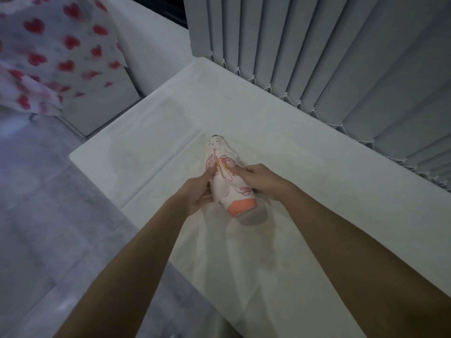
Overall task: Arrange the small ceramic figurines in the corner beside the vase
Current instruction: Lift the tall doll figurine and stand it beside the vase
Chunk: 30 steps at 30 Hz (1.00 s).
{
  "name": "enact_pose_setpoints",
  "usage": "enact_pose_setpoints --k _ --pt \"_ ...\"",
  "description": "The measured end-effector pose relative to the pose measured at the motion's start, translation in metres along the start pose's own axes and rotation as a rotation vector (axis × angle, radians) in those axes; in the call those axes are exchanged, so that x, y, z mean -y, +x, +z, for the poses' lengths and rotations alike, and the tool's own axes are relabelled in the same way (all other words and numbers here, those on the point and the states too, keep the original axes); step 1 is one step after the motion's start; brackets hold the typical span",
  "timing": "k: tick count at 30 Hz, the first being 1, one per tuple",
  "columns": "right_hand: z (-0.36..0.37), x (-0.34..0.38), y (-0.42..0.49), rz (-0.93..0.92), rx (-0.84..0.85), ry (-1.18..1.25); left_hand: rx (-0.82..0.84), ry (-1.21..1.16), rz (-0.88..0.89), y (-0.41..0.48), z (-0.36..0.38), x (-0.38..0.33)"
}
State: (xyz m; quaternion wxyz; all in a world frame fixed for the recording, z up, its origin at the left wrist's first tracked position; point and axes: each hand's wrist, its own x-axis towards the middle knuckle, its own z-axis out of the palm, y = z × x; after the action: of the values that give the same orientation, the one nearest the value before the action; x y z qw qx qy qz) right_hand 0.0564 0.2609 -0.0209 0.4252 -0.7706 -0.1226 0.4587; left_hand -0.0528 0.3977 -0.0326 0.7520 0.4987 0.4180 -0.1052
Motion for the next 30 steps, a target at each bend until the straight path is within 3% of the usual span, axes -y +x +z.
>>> enact_pose_setpoints --k 6,10,22,24,30 --pt "-0.004 -0.003 -0.015 -0.004 0.001 0.061 0.174 0.036 0.043 -0.007 -0.002 0.002" --pt "-0.022 -0.007 -0.044 -0.067 -0.092 0.106 0.289 0.134 0.147 -0.021 0.019 -0.004" --pt "-0.099 -0.060 -0.192 -0.069 -0.282 0.013 0.514 0.539 0.533 -0.066 0.147 0.033" --pt "-0.105 -0.094 -0.243 -0.056 -0.411 0.035 0.619 0.651 0.603 -0.087 0.184 0.059" --pt "-0.082 -0.113 -0.244 -0.067 -0.472 -0.042 0.610 0.674 0.679 -0.081 0.174 0.086"
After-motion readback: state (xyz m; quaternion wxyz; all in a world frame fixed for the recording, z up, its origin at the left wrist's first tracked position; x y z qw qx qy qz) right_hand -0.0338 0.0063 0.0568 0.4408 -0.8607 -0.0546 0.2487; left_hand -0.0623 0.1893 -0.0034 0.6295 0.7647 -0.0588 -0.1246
